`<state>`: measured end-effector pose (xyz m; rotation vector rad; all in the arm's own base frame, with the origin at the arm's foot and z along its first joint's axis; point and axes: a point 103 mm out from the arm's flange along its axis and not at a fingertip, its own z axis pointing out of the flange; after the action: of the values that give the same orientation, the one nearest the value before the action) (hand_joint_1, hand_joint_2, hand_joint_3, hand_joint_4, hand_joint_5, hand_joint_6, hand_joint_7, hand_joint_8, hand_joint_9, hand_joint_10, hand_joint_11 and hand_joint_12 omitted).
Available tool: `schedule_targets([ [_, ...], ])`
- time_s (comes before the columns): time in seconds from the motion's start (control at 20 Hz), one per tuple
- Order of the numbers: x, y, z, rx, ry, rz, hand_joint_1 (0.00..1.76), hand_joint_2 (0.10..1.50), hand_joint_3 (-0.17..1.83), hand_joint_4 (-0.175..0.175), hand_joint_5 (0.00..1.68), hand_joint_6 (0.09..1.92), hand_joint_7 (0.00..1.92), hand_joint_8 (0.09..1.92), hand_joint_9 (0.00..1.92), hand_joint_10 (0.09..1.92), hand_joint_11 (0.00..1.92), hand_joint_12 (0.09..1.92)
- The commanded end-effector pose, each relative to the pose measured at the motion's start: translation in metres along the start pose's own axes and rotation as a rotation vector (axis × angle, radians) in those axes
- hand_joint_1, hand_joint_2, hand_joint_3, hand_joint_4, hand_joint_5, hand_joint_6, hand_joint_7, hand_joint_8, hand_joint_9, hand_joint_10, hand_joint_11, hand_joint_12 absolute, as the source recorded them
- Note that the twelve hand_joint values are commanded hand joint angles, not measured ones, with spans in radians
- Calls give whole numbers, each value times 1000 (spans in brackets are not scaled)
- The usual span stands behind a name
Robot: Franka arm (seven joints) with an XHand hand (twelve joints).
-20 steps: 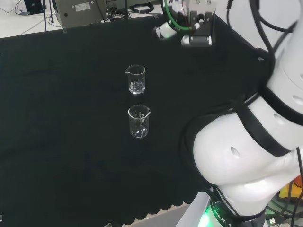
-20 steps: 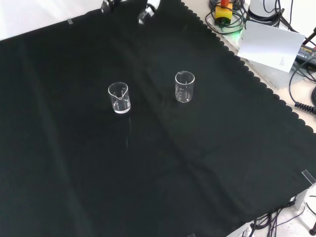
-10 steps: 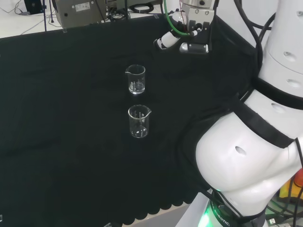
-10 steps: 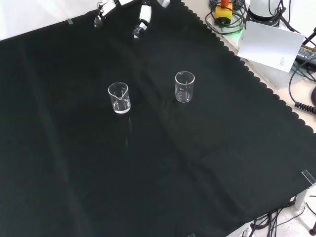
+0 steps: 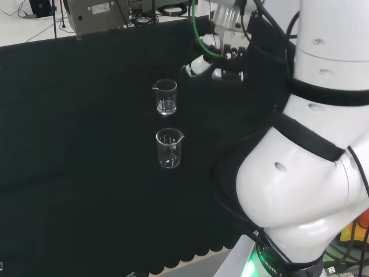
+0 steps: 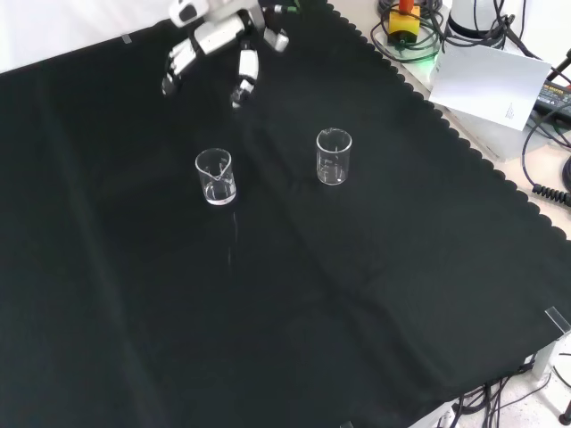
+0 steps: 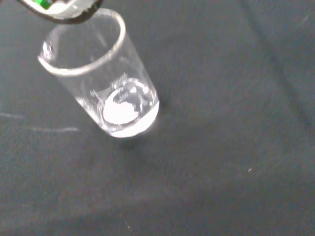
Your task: Pick up the beaker on the right.
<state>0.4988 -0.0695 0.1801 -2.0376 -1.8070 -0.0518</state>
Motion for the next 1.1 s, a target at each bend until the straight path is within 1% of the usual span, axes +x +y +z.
schedule_targets([
  [0.05,-2,35,38,-7,126,-127,809,596,582,-11,259,87,104,588,216,663,0,1374],
  [0.1,-4,35,42,-6,148,-128,811,591,588,-11,261,87,106,587,214,659,0,1366],
  [0.25,-10,39,52,6,202,-166,815,580,598,-11,259,87,105,581,208,650,0,1341],
  [0.35,-13,42,57,16,245,-207,819,571,599,-9,256,87,109,580,208,648,0,1330],
  [0.5,-14,46,66,45,277,-263,830,559,599,-7,248,87,113,579,209,645,0,1320],
  [0.55,-14,48,69,47,290,-281,833,556,599,-6,244,87,111,577,211,644,0,1317],
  [0.65,-12,50,75,48,301,-299,836,550,600,-4,238,87,108,574,215,642,0,1312],
  [0.75,-8,50,80,45,294,-321,836,545,600,-2,234,87,105,572,218,641,0,1309],
  [0.85,-5,52,84,55,298,-361,836,540,601,-2,230,87,102,569,219,638,0,1307],
  [0.9,-4,54,85,55,299,-373,836,538,601,-2,227,87,99,567,218,636,0,1306],
  [1.1,-1,58,93,50,326,-393,856,525,604,3,225,87,103,562,228,627,0,1290],
])
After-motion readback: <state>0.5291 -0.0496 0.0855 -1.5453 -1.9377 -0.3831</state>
